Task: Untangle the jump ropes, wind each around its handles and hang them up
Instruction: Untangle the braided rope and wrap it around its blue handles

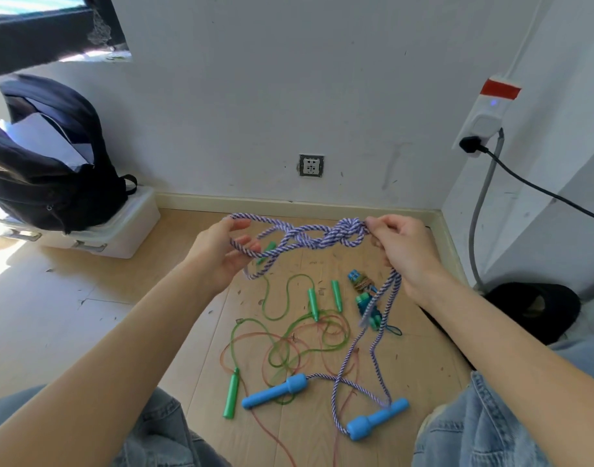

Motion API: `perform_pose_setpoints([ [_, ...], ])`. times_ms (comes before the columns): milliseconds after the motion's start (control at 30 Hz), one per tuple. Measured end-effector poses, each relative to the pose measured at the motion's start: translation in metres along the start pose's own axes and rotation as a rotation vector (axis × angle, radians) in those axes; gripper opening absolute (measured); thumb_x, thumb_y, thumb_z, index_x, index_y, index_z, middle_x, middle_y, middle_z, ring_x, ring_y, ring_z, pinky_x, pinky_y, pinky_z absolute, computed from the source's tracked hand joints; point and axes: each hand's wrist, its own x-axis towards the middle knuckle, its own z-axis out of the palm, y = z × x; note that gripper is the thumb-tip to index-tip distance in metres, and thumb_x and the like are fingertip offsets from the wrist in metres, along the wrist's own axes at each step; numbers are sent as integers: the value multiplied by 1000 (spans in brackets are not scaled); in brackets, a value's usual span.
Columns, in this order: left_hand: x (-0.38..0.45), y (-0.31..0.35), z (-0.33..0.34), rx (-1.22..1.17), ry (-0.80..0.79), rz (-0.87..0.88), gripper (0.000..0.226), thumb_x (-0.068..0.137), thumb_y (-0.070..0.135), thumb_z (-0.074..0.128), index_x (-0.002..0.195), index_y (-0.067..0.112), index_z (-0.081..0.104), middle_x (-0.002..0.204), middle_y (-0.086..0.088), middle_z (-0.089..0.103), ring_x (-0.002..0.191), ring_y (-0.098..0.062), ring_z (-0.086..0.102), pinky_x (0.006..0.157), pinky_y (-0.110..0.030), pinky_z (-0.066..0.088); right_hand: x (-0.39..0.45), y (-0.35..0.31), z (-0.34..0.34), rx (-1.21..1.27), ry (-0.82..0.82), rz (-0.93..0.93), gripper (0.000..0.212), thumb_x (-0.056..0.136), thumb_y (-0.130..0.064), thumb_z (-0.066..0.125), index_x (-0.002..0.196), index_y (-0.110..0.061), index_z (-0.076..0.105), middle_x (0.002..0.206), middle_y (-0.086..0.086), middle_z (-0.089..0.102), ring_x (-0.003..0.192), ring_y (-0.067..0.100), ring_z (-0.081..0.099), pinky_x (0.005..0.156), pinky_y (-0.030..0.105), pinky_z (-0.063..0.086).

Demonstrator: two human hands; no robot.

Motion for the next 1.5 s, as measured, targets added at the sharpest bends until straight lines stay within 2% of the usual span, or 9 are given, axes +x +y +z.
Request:
perform_pose_setpoints([
  [300,-13,5,-6,560,-623,-98,47,77,43,61,113,13,61,57,6,55,37,-2,38,39,-14,38,-1,2,-4,67,110,-27,26,96,-20,47,70,-16,54,60,-3,46,54,8,39,53,21,31],
  [500,4,-12,-13,770,80,128,16,95,0,43,87,-2,57,73,-12,58,56,-18,58,41,-20,52,-2,-2,-9,173,175,-79,25,97,-19,44,74,-17,54,62,-5,43,55,5,36,54,18,32],
  [600,8,-12,-19,824,156,144,17,95,-1,41,102,-4,55,80,-10,51,63,-18,51,41,-20,50,1,-7,-16,296,146,-61,25,97,-18,43,75,-15,54,57,-8,42,48,3,34,51,17,29],
  [800,-10,-27,12,1067,-483,465,58,85,32,63,134,42,34,136,9,34,124,-13,35,98,-33,35,-8,-5,3,477,-366,13,22,96,-15,43,76,-10,53,49,-10,40,40,3,30,42,15,28],
  [900,-12,-31,18,1280,-630,561,45,84,31,64,128,27,52,140,10,38,128,-6,32,110,-31,27,-4,-10,2,644,-424,19,31,96,-14,42,68,-13,55,48,-9,38,38,3,27,41,16,27],
  [1067,-12,-27,7,907,-610,210,2,89,9,57,89,9,54,95,-10,72,87,-19,68,76,-24,52,4,-4,-7,644,-79,104,28,98,-12,41,73,-10,54,52,-5,35,35,2,27,38,15,26],
  [1233,-1,-28,-8,1011,-290,159,22,89,-3,44,73,10,52,77,-6,61,65,-7,60,55,-18,51,12,2,-22,555,218,105,29,98,-14,41,69,-15,44,58,-3,34,34,1,29,40,15,27],
  [1400,-2,-13,-1,451,-170,91,26,91,-10,35,75,3,50,74,-12,56,64,-17,57,52,-22,55,-2,-2,-17,116,-191,197,12,95,-11,47,89,-8,57,68,2,55,45,4,48,46,16,40],
  [1500,-9,-13,7,571,-177,191,26,93,-3,37,75,8,52,70,-6,56,60,-13,55,55,-22,51,-15,-1,-5,-430,-509,184,46,86,-15,61,129,-15,42,119,6,59,100,14,60,85,23,46],
])
